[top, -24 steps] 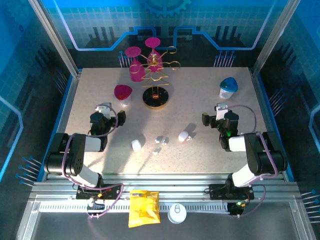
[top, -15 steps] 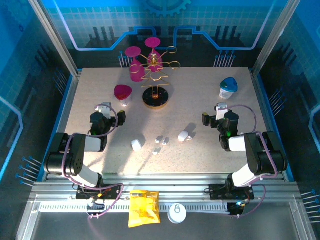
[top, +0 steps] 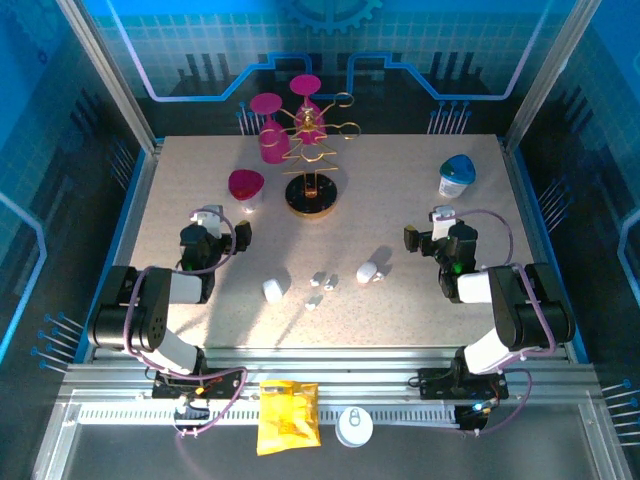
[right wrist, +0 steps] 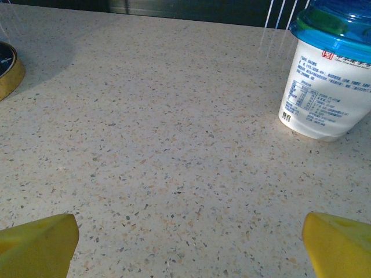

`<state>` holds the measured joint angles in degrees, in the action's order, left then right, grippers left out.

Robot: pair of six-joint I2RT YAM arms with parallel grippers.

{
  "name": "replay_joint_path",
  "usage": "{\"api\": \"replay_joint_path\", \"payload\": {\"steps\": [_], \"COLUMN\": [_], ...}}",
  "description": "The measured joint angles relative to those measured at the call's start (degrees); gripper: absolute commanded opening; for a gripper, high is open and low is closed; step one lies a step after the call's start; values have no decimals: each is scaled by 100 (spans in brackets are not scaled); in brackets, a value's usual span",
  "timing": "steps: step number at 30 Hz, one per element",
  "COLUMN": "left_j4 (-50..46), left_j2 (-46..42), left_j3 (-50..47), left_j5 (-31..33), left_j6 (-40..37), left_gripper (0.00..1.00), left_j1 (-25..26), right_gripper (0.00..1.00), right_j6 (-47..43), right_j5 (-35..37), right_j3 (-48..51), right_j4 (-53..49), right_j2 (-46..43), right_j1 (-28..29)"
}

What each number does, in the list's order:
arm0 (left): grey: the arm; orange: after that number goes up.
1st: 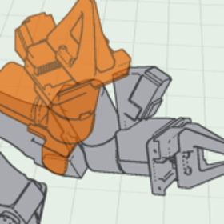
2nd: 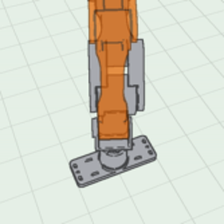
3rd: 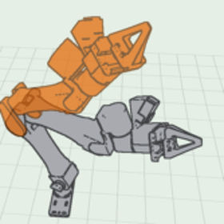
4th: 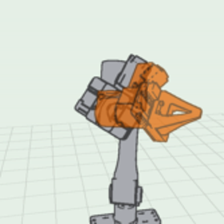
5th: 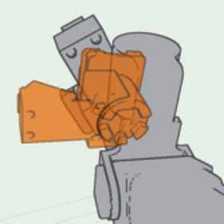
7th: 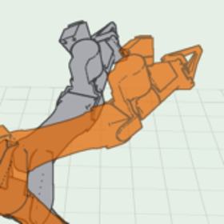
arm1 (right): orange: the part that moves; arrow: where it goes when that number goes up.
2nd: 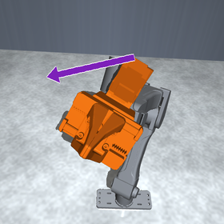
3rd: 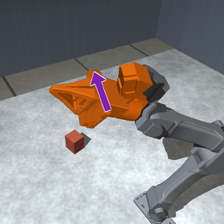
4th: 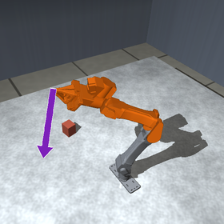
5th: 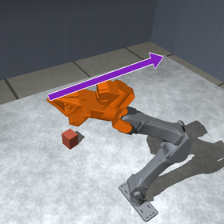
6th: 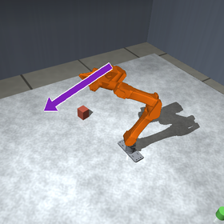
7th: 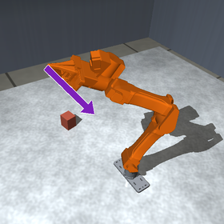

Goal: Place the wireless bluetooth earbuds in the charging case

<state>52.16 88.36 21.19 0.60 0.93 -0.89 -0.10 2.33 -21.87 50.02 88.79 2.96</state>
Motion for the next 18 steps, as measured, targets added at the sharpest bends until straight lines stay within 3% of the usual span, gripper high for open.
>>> {"api": "replay_joint_path", "payload": {"steps": [5, 10, 18], "left_j4": [-17, -566, -1993], "left_j2": [-201, -1298, -2889], "left_j3": [-96, -162, 109], "left_j5": [138, 382, 667], "left_j6": [-90, -223, -192], "left_gripper": [99, 99, 99], "left_j1": [120, 400, 1198], "right_gripper": [100, 100, 100], "right_j6": [2, 0, 560], "right_j5": [42, 177, 584], "right_j3": [4, -13, -754], "right_j4": [-57, -634, -2745], "right_j2": [-98, -1034, -2599], "right_j1": [2, 44, 518]}}
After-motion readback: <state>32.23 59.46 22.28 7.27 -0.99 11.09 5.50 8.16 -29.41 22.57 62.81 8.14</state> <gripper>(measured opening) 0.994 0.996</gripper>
